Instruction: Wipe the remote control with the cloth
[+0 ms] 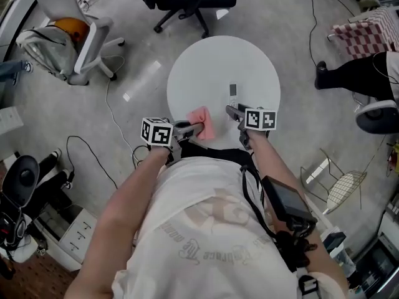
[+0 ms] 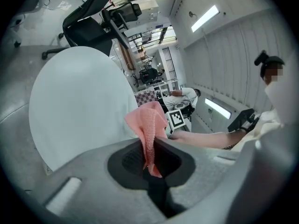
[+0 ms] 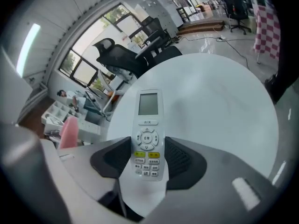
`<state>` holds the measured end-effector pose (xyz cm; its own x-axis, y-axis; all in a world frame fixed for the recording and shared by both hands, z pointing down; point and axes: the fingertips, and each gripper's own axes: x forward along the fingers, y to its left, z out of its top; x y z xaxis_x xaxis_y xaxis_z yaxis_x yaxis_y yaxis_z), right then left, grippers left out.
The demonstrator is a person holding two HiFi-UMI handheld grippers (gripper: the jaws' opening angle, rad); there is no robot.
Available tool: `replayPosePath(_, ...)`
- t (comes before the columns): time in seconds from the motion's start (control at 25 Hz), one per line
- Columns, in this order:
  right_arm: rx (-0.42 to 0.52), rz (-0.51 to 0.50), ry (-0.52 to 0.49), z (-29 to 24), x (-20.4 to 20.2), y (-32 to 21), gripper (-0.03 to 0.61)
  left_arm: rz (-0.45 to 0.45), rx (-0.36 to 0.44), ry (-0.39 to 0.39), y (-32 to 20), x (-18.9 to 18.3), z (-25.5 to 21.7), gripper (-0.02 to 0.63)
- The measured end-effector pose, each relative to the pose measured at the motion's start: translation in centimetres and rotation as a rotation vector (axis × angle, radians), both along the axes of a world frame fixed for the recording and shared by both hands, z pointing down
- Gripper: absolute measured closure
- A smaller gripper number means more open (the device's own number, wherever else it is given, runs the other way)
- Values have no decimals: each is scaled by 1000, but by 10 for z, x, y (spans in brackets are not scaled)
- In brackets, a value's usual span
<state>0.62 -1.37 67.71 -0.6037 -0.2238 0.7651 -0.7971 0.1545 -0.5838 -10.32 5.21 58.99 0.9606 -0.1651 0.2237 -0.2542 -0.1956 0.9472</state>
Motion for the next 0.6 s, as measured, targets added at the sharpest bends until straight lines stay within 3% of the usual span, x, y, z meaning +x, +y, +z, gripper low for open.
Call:
replayPosePath(0.28, -7, -153, 307, 24, 2, 4, 342, -68, 19, -6, -4, -17, -1, 595)
replayPosePath(0.6, -13, -141, 392, 33, -4, 12, 339, -102, 32, -1, 9, -38, -10, 595)
